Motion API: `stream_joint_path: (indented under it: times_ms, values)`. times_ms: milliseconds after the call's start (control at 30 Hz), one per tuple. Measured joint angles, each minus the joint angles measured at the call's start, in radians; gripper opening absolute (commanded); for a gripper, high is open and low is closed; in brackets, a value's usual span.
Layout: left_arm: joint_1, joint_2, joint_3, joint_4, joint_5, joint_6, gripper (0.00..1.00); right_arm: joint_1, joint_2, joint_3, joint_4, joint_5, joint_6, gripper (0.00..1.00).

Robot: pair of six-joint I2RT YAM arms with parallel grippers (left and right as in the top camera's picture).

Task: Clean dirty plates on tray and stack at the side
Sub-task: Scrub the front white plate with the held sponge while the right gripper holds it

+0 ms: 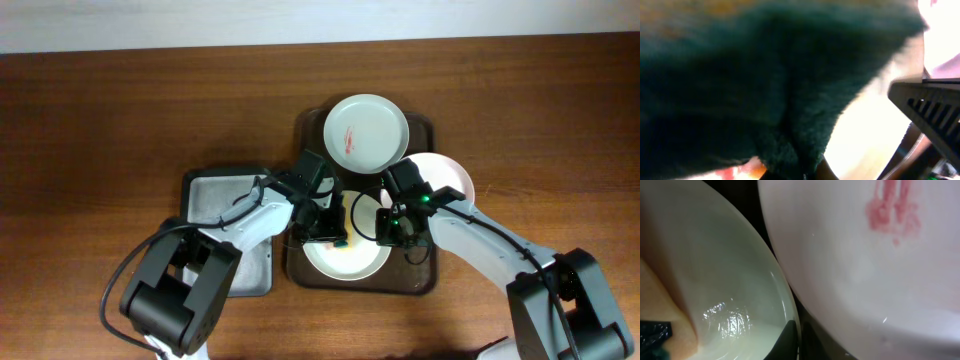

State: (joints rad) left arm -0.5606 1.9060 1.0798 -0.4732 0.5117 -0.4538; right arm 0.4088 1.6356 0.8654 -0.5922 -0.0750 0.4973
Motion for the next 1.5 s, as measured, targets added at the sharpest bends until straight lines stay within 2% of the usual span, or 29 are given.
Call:
stream_joint_path:
  times_ms: [167, 267, 300, 333, 467, 533, 667, 800, 1000, 1133, 1300, 1500]
  values:
    - [0.013, 0.040, 0.023, -0.009, 0.069, -0.030, 0.00, 0.000, 0.000, 0.000, -0.005, 0.022, 0.000, 0.04]
    - [0.011, 0.043, 0.049, -0.083, 0.040, -0.035, 0.00, 0.000, 0.000, 0.000, -0.004, 0.010, 0.000, 0.04]
    - [0.010, 0.044, 0.057, -0.105, 0.017, -0.038, 0.00, 0.001, 0.000, 0.000, -0.004, -0.002, 0.000, 0.04]
    - [0.009, 0.045, 0.084, -0.199, -0.016, -0.038, 0.00, 0.007, 0.000, 0.000, -0.002, -0.014, 0.000, 0.04]
    - [-0.005, 0.043, 0.153, -0.404, -0.241, -0.038, 0.00, 0.013, 0.000, 0.000, 0.012, -0.048, 0.000, 0.04]
    - [-0.010, 0.042, 0.169, -0.450, -0.351, -0.037, 0.00, 0.014, 0.000, 0.000, 0.018, -0.058, 0.001, 0.04]
    - [-0.010, 0.042, 0.179, -0.454, -0.432, -0.038, 0.00, 0.014, 0.000, 0.000, 0.021, -0.064, 0.005, 0.04]
    - [-0.008, 0.042, 0.174, -0.355, -0.373, -0.038, 0.00, 0.009, 0.000, 0.000, 0.012, -0.019, 0.016, 0.04]
    - [-0.054, 0.053, 0.121, -0.053, -0.098, -0.058, 0.00, -0.005, 0.000, 0.000, 0.003, 0.020, 0.023, 0.04]
    - [-0.081, 0.053, 0.074, 0.040, -0.029, -0.098, 0.00, -0.005, 0.000, 0.000, -0.002, 0.027, 0.022, 0.04]
    - [-0.080, 0.051, 0.056, 0.048, -0.023, -0.117, 0.00, -0.005, 0.000, 0.000, -0.005, 0.030, 0.022, 0.04]
    - [-0.037, 0.023, 0.077, -0.171, -0.105, -0.116, 0.00, 0.012, 0.002, 0.000, 0.004, -0.024, 0.018, 0.04]
